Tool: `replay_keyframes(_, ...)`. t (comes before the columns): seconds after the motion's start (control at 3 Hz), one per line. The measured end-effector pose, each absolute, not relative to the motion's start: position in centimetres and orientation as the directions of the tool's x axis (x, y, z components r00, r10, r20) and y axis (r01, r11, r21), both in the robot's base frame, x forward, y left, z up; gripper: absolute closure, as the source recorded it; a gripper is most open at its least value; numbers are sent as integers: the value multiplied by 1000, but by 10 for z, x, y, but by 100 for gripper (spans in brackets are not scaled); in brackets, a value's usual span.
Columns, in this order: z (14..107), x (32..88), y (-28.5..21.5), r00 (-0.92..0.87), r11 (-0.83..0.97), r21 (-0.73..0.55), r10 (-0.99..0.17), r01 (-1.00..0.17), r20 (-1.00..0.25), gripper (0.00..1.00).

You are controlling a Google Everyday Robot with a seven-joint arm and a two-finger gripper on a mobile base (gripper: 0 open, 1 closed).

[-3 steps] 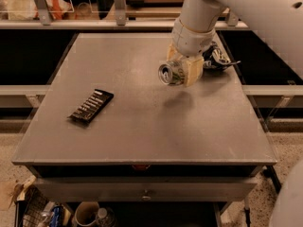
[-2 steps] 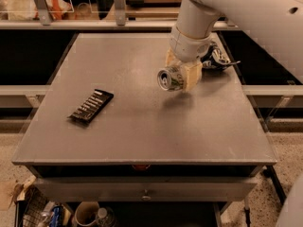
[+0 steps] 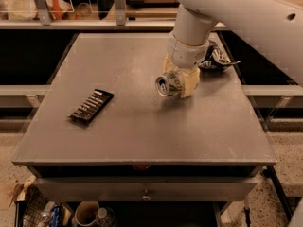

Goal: Knock 7up can over

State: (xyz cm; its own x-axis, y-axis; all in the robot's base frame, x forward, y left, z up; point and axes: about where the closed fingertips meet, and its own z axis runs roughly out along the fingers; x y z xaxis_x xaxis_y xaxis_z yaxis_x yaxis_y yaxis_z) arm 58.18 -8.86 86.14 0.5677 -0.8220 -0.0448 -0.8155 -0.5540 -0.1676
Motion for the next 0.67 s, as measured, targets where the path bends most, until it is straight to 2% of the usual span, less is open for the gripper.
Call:
replay_keyframes(0.33,861,582,-88,568,-554,-171,-822,-815,-44,82)
replay_keyframes(0.67,861,583,-87,569,-554,-174,-821,-814,-44,59)
